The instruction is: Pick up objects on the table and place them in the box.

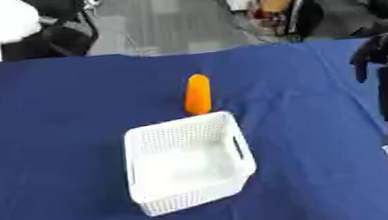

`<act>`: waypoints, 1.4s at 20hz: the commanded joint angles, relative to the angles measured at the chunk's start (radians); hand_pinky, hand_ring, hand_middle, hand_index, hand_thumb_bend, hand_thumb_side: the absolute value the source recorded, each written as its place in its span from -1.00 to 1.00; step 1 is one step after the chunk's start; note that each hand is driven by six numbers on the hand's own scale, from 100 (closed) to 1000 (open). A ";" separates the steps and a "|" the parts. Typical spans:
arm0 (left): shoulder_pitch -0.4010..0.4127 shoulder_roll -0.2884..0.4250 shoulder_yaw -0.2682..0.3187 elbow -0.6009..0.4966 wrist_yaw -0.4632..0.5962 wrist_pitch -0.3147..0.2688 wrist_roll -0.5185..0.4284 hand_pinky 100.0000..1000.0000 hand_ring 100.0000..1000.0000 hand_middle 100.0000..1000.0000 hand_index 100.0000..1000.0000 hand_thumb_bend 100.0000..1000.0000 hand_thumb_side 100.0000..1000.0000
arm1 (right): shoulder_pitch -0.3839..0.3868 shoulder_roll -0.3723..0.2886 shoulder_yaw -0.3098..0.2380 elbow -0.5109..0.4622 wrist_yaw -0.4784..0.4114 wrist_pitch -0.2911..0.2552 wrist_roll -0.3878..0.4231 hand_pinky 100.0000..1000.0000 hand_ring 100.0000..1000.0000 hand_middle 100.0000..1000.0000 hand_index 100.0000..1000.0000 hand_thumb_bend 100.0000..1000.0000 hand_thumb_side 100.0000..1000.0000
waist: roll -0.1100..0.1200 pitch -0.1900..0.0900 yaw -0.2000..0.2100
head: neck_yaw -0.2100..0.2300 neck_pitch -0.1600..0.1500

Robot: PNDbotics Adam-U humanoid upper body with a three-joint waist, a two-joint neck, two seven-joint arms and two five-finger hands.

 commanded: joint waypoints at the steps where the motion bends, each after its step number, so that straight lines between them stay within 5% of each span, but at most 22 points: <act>1: -0.009 0.016 0.006 -0.014 -0.002 -0.001 -0.002 0.77 0.55 0.73 0.70 -0.86 0.88 | -0.004 -0.015 -0.005 -0.016 0.004 0.000 0.003 -0.86 -0.31 0.07 0.36 -1.00 1.00 | 0.003 -0.011 -0.001 | -0.001 -0.004; 10: -0.010 0.016 0.007 -0.014 -0.001 -0.002 -0.001 0.77 0.55 0.73 0.69 -0.86 0.88 | -0.003 -0.016 -0.006 -0.016 0.005 0.000 0.003 -0.84 -0.30 0.08 0.37 -1.00 1.00 | 0.003 -0.012 -0.001 | 0.000 -0.003; 16: -0.010 0.015 0.012 -0.014 -0.002 -0.002 0.005 0.77 0.55 0.73 0.69 -0.86 0.87 | -0.001 -0.057 -0.030 -0.016 0.178 0.028 -0.015 -0.40 -0.04 0.29 0.45 -1.00 1.00 | 0.007 -0.012 0.001 | 0.022 -0.012; 17: -0.009 0.015 0.012 -0.014 -0.002 -0.002 0.006 0.77 0.55 0.73 0.69 -0.86 0.87 | 0.001 -0.074 -0.026 -0.016 0.218 0.040 -0.022 -0.08 0.14 0.44 0.50 -1.00 1.00 | 0.007 -0.012 0.002 | 0.020 -0.011; 19: -0.008 0.016 0.012 -0.014 -0.002 -0.002 0.006 0.77 0.55 0.73 0.69 -0.86 0.87 | 0.005 -0.124 -0.015 -0.016 0.300 0.070 -0.042 0.09 0.27 0.53 0.53 -1.00 1.00 | 0.007 -0.012 0.003 | 0.010 -0.008; 20: -0.008 0.017 0.012 -0.014 -0.003 -0.003 0.006 0.77 0.55 0.73 0.69 -0.87 0.84 | 0.005 -0.153 -0.009 -0.016 0.338 0.088 -0.052 0.13 0.31 0.56 0.56 -1.00 0.87 | 0.006 -0.012 0.004 | 0.004 -0.007; 21: -0.008 0.017 0.011 -0.014 -0.003 -0.003 0.006 0.77 0.55 0.73 0.69 -0.86 0.88 | 0.003 -0.178 -0.002 -0.016 0.370 0.104 -0.061 0.19 0.37 0.62 0.59 -1.00 1.00 | 0.006 -0.011 0.005 | -0.002 -0.006; 28: -0.016 0.017 0.007 -0.014 -0.004 -0.005 0.000 0.77 0.55 0.73 0.70 -0.86 0.88 | -0.039 -0.381 0.043 -0.012 0.449 0.201 -0.123 0.50 0.54 0.73 0.65 -0.96 1.00 | -0.001 0.002 0.015 | -0.017 -0.009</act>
